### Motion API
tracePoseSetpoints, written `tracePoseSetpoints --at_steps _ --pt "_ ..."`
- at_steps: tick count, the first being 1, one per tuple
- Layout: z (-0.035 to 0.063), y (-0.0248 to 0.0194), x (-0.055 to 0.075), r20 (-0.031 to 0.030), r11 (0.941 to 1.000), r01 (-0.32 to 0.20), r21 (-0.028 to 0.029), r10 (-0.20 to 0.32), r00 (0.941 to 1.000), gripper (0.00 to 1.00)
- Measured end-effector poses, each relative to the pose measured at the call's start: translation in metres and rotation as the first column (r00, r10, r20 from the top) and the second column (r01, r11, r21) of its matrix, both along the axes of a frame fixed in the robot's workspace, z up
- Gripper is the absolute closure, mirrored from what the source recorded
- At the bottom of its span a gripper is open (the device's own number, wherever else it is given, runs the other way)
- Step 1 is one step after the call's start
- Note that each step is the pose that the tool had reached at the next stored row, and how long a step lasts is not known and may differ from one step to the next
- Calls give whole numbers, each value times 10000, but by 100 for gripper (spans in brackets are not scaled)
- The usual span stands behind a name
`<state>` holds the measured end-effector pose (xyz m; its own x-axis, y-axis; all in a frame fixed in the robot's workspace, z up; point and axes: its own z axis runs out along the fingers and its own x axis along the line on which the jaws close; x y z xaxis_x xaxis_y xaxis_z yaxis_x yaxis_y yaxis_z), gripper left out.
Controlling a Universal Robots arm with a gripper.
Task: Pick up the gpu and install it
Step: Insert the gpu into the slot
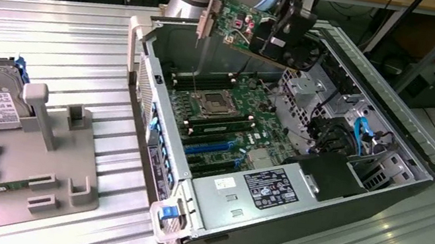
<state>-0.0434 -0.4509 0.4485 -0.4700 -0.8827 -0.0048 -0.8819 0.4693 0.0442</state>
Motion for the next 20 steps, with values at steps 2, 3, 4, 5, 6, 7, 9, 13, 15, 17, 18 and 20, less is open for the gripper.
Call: tracePoseSetpoints --at_steps 2,3,4,5,6,7,9,13,15,17,18,20 --pt "0 0 0 0 9998 -214 0 214 9998 72" --pt "0 0 0 0 9995 -316 0 316 9995 72" --pt "0 0 0 0 9991 -431 0 431 9991 72" --pt "0 0 0 0 9986 -536 0 536 9986 72" --pt "0 0 0 0 9980 -634 0 634 9980 72" --pt "0 0 0 0 9972 -743 0 743 9972 72" --pt "0 0 0 0 9950 -1000 1 1000 9950 72" --pt "0 0 0 0 9899 -1416 1 1416 9899 72" --pt "0 0 0 0 9871 -1601 0 1601 9871 72" --pt "0 0 0 0 9841 -1776 0 1776 9841 72" --pt "0 0 0 1 9822 -1879 0 1879 9822 72" --pt "0 0 0 0 9785 -2063 0 2063 9785 72"
